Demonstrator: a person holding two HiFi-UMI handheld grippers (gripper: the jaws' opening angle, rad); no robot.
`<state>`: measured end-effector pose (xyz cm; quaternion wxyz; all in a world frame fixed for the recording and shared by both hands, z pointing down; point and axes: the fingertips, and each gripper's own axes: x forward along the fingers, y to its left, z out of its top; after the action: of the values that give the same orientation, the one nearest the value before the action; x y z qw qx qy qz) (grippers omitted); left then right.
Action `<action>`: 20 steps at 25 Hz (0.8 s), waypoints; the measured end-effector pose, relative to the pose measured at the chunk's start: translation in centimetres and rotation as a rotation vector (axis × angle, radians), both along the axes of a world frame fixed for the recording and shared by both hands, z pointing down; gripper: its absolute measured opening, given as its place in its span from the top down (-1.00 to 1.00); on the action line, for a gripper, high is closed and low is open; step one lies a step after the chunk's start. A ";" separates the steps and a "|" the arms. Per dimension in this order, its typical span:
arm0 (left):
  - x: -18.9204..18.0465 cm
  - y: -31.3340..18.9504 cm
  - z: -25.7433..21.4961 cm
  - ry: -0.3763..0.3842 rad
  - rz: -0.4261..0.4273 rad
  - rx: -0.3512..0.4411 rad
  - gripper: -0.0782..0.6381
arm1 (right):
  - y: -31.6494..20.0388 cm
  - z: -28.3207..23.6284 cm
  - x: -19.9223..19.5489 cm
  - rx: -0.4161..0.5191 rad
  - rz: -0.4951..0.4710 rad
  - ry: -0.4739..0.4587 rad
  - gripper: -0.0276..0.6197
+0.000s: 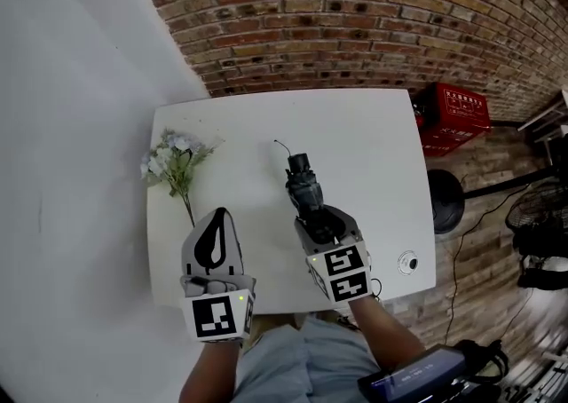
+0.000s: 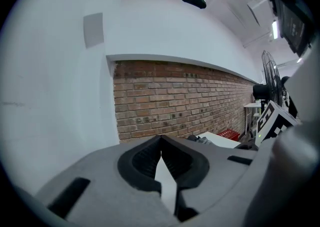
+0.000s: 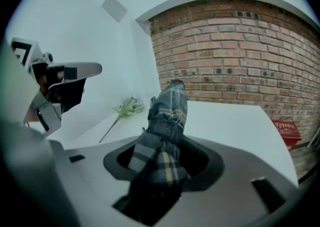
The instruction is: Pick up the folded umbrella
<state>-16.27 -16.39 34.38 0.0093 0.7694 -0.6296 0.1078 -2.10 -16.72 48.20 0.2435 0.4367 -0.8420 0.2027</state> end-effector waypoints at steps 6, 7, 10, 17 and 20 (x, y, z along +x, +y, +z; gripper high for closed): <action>0.9 1.6 -2.9 -0.010 -0.009 0.058 0.76 | 0.1 -4.5 0.9 0.109 -0.001 -0.037 0.28; 1.1 1.9 -3.4 -0.012 -0.010 0.066 0.76 | 0.0 -5.4 1.1 0.129 -0.001 -0.046 0.28; 1.9 3.1 -4.5 -0.014 -0.014 0.082 0.76 | 0.4 -8.1 1.7 0.186 0.000 -0.069 0.28; 2.8 5.9 -7.0 -0.018 -0.030 0.144 0.76 | 1.7 -13.9 2.8 0.335 0.004 -0.098 0.27; 2.7 6.8 -8.9 -0.024 -0.047 0.189 0.76 | 2.2 -16.9 3.4 0.412 0.004 -0.114 0.27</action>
<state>-13.57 -9.57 25.50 -0.0684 0.7504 -0.6549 0.0568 1.30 -14.54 31.31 0.1003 0.4667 -0.8772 0.0510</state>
